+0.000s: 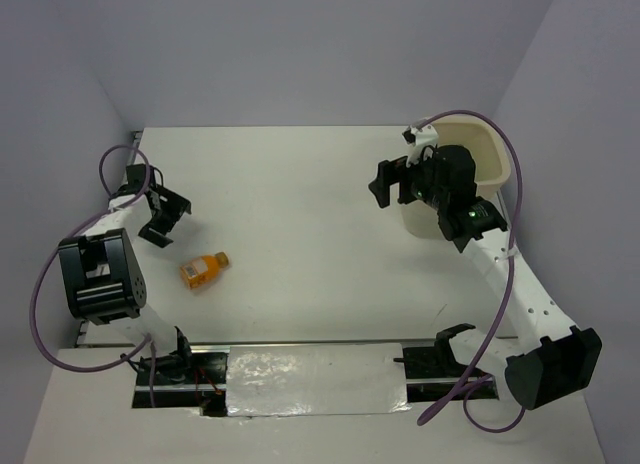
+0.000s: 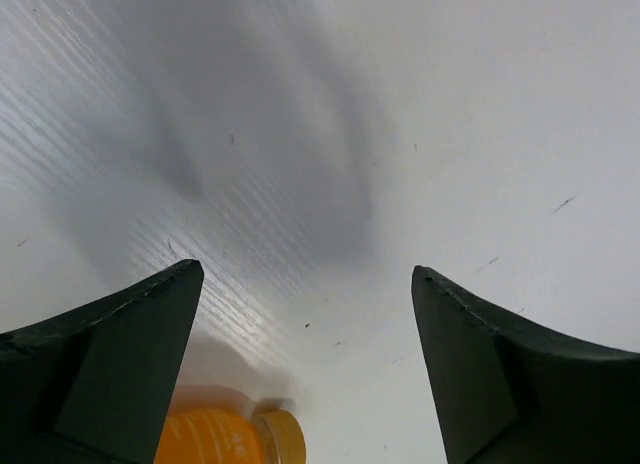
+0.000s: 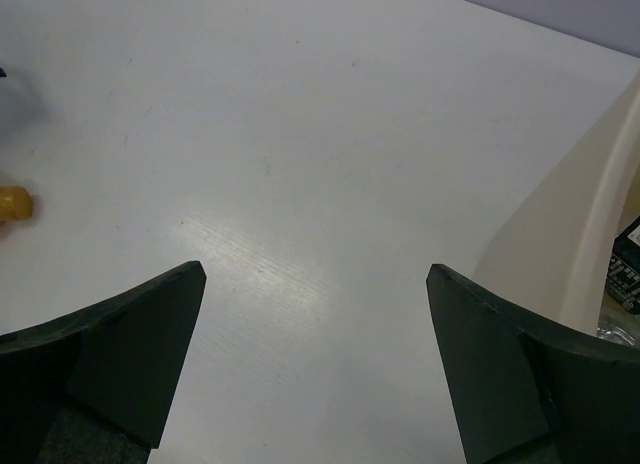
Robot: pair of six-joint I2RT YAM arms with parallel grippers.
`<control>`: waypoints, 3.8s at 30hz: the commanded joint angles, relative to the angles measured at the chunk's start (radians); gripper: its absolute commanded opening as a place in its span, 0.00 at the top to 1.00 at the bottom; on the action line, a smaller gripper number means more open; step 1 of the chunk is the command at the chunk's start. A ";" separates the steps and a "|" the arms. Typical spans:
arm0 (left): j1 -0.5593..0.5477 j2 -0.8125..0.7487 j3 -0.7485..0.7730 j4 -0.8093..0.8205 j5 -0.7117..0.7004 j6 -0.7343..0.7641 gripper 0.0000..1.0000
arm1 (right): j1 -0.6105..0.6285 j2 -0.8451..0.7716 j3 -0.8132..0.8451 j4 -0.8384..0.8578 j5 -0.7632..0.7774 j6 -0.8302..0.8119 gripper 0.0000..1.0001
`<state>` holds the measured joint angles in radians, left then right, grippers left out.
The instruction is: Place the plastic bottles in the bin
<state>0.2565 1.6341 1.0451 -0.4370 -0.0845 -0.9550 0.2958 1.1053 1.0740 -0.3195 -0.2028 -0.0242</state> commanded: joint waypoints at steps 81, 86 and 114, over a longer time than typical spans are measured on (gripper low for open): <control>-0.910 -0.384 0.069 0.271 -0.135 -0.080 1.00 | 0.474 0.225 -0.174 0.821 -0.104 0.279 0.00; -0.912 -0.387 0.078 0.273 -0.156 -0.077 1.00 | 0.482 0.229 -0.180 0.842 -0.179 0.253 0.00; -0.613 -0.520 0.089 0.150 -0.114 0.047 0.01 | 0.217 0.074 -0.060 0.412 0.144 0.299 0.71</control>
<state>-0.4519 1.1412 1.1149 -0.2573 -0.2684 -0.9565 0.5865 1.2850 0.9279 0.1184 -0.0654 0.2947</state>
